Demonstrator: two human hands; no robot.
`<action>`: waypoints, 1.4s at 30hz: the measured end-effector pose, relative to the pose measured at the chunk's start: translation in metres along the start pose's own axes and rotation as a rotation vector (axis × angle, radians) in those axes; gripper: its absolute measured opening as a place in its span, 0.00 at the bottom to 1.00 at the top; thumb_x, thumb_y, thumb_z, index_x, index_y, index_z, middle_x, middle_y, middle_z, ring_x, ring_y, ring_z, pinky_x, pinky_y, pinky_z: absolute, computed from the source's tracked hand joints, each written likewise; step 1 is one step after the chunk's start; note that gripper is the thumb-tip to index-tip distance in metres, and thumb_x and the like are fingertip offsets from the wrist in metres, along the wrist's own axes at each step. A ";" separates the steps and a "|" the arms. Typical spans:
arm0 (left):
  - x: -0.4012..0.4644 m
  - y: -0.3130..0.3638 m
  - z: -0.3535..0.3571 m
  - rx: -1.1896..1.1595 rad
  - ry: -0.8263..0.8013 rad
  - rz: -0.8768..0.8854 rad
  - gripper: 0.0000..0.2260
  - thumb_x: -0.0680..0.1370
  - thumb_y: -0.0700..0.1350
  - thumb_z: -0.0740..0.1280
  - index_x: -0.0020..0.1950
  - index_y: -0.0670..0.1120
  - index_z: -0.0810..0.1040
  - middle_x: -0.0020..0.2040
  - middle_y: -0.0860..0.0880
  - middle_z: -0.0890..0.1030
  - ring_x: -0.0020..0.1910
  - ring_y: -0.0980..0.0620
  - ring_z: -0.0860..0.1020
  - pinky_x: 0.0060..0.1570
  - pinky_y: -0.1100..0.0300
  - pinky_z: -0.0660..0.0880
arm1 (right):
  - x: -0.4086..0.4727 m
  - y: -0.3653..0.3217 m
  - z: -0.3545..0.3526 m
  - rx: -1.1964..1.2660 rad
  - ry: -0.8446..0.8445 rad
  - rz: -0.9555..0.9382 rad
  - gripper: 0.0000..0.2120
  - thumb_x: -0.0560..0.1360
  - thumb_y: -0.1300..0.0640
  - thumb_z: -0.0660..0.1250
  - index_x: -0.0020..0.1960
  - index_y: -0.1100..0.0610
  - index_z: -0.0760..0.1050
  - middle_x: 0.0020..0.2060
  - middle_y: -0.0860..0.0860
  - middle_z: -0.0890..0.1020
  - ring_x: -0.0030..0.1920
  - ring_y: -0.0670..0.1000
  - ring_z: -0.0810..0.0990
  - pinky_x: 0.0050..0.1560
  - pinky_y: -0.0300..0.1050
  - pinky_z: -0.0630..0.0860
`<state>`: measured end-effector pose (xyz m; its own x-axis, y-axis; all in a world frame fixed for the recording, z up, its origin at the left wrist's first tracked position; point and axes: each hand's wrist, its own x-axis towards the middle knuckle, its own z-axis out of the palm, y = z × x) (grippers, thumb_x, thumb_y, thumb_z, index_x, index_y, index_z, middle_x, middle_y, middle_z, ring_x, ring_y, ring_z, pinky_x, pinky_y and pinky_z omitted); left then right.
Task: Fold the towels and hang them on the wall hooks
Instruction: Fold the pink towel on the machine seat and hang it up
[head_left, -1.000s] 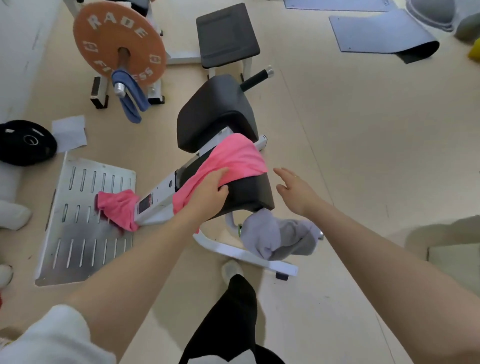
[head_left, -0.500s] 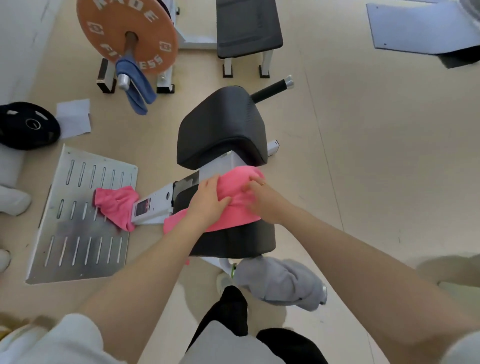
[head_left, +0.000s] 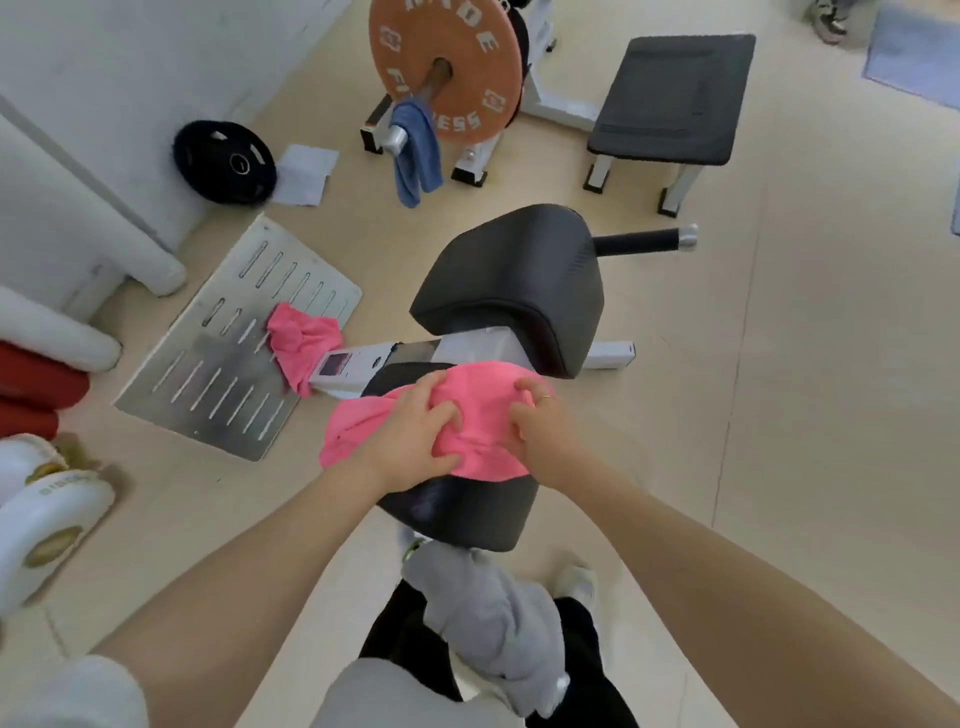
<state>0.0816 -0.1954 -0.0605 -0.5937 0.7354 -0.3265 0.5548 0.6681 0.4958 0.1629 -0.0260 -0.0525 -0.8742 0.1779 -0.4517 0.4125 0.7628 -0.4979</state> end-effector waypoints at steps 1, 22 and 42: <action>-0.003 0.003 0.000 0.045 -0.012 -0.012 0.16 0.69 0.48 0.73 0.52 0.43 0.75 0.75 0.42 0.55 0.71 0.43 0.59 0.68 0.56 0.59 | 0.002 0.004 -0.004 0.056 -0.010 -0.013 0.18 0.77 0.56 0.61 0.64 0.63 0.69 0.68 0.57 0.65 0.63 0.57 0.70 0.55 0.39 0.66; -0.088 0.184 0.004 -1.025 0.921 -0.475 0.09 0.79 0.42 0.62 0.38 0.47 0.70 0.33 0.47 0.75 0.31 0.55 0.70 0.33 0.66 0.67 | -0.069 -0.012 -0.074 0.111 -0.274 -0.694 0.09 0.74 0.65 0.57 0.38 0.60 0.74 0.31 0.48 0.74 0.34 0.47 0.68 0.39 0.43 0.67; -0.114 0.256 0.061 -0.496 0.757 -0.719 0.04 0.73 0.40 0.66 0.40 0.46 0.73 0.33 0.49 0.75 0.33 0.50 0.72 0.37 0.57 0.70 | -0.074 0.054 -0.132 0.576 -0.037 -0.506 0.11 0.75 0.60 0.58 0.41 0.50 0.78 0.38 0.46 0.80 0.43 0.47 0.77 0.49 0.43 0.73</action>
<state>0.3269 -0.1011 0.0540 -0.9699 -0.1645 -0.1793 -0.2433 0.6634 0.7076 0.2164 0.0842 0.0520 -0.9871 -0.1351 -0.0858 0.0419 0.2993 -0.9532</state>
